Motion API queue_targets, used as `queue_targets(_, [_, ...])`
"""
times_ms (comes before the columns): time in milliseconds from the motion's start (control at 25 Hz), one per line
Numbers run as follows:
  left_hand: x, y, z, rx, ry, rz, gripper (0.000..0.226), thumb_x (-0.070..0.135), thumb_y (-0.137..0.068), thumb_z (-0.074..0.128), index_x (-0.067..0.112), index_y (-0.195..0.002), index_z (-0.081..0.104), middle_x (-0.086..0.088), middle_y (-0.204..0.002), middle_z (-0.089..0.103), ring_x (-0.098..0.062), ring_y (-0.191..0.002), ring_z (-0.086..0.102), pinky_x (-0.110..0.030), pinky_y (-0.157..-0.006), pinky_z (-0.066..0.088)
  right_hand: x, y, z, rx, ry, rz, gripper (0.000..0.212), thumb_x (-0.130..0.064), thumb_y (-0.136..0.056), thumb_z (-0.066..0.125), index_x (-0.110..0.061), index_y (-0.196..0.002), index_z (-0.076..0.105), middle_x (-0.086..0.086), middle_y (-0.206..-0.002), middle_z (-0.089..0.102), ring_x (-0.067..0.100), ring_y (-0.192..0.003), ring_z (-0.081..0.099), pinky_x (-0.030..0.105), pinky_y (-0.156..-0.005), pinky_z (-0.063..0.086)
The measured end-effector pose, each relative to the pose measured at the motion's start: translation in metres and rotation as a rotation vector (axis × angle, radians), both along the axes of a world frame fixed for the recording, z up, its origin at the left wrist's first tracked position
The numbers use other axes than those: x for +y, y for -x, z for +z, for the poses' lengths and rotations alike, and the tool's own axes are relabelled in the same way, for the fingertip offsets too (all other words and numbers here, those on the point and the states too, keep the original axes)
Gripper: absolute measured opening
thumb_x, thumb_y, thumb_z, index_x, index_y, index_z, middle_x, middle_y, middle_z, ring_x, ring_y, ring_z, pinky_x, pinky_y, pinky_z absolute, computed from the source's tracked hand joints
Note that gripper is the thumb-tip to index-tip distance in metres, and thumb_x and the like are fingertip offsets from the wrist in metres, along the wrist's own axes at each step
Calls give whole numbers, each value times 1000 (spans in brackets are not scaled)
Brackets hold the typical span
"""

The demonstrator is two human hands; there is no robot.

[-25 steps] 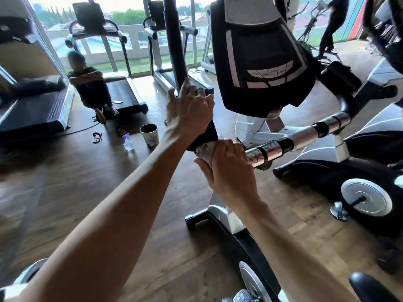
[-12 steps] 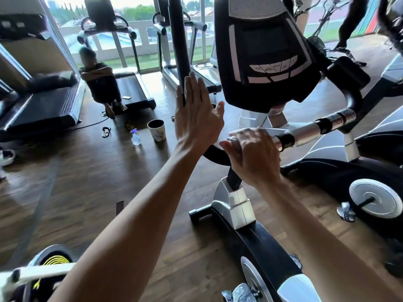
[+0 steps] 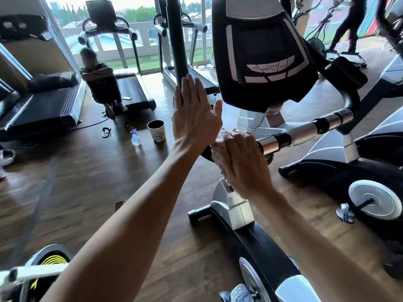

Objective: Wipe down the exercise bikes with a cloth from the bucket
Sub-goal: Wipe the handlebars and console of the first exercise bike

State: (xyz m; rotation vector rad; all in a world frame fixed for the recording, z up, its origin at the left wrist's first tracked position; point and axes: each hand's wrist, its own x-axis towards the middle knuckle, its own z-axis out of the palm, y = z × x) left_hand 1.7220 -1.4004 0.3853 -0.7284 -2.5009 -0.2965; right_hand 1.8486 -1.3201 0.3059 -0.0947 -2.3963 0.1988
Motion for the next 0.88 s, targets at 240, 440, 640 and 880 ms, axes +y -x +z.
queue_targets(240, [1, -3, 1, -2, 1, 0, 77, 52, -106, 21, -2, -160, 7, -21, -169, 4, -31, -158, 1, -40, -126, -4, 20, -5, -30, 156, 1, -76, 63, -40, -104, 49, -2, -151, 31, 21, -149, 38, 41, -141, 32, 58, -120, 24])
queue_targets(440, [-5, -2, 2, -6, -1, -35, 76, 49, -106, 26, -2, -160, 9, -21, -168, 6, -31, -158, 2, -41, -128, -2, 31, -8, -30, 118, -360, 1, 47, -16, -102, 57, 1, -141, 37, 28, -137, 51, 46, -129, 48, 58, -117, 32])
queue_targets(640, [-2, -3, 3, -5, 11, -35, 76, 49, -106, 28, -3, -159, 11, -23, -168, 8, -34, -157, 3, -45, -129, 0, 79, -33, -6, -37, -50, 61, 56, -30, -99, 55, 1, -143, 39, 21, -145, 41, 38, -136, 38, 56, -115, 31])
queue_targets(880, [-2, -3, -1, 14, 24, -60, 79, 49, -106, 30, -5, -159, 9, -27, -167, 5, -36, -157, 2, -44, -129, 2, 40, 1, 5, -49, -83, -43, 57, -53, -107, 23, -13, -115, 64, 9, -115, 66, 30, -110, 52, 45, -104, 40])
